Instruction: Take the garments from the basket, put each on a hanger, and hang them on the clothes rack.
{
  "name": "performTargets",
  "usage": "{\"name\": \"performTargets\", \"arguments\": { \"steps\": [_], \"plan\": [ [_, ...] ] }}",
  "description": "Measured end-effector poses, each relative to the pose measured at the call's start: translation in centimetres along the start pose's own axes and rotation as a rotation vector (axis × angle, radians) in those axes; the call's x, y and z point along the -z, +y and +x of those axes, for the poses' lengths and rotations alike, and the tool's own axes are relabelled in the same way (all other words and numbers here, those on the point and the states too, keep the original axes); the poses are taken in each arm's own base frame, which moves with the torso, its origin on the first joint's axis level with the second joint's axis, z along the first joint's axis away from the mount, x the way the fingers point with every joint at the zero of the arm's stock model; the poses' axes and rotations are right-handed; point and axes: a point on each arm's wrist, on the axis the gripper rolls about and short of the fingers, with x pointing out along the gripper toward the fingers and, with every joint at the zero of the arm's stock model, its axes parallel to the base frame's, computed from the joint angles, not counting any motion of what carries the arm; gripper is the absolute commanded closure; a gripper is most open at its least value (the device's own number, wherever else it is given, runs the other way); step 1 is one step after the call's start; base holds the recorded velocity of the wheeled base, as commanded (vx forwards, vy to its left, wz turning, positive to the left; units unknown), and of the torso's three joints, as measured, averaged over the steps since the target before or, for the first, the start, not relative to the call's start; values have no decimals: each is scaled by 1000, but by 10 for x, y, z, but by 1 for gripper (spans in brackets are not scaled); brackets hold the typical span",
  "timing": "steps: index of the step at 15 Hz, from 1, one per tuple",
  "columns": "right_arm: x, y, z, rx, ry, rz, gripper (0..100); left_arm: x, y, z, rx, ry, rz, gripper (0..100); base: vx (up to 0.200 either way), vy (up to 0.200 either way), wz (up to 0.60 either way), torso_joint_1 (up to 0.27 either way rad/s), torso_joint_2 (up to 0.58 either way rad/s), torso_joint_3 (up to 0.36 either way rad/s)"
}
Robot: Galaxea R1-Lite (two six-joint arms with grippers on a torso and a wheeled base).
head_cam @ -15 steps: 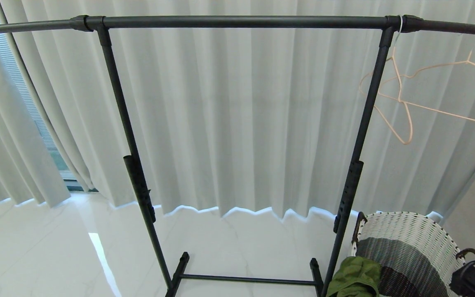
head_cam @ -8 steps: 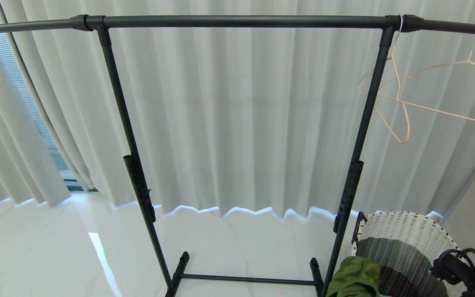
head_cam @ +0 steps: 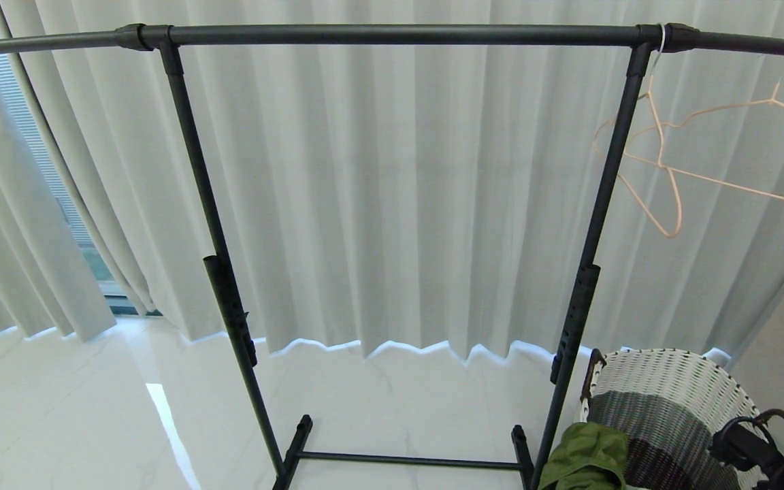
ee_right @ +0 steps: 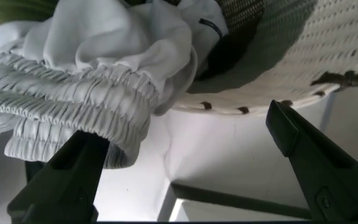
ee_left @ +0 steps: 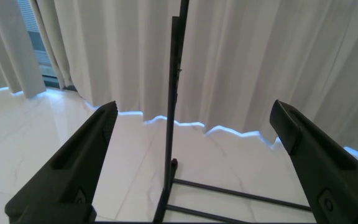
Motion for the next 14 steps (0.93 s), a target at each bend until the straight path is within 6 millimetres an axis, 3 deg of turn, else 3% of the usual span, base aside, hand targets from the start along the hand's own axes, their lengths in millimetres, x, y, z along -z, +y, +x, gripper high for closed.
{"name": "performTargets", "arguments": {
  "steps": [1,7,14],
  "plan": [
    [0,-1,1,-5,-7,4,100,0,0,0,0,0,0,0,0,0,0,0,0,0],
    [-5,-4,-3,0,-79,-3,100,0,0,0,0,0,0,0,0,0,0,0,0,0],
    [-15,9,-31,-34,-108,-65,100,0,0,0,0,0,0,0,0,0,0,0,0,0]
  ]
}}
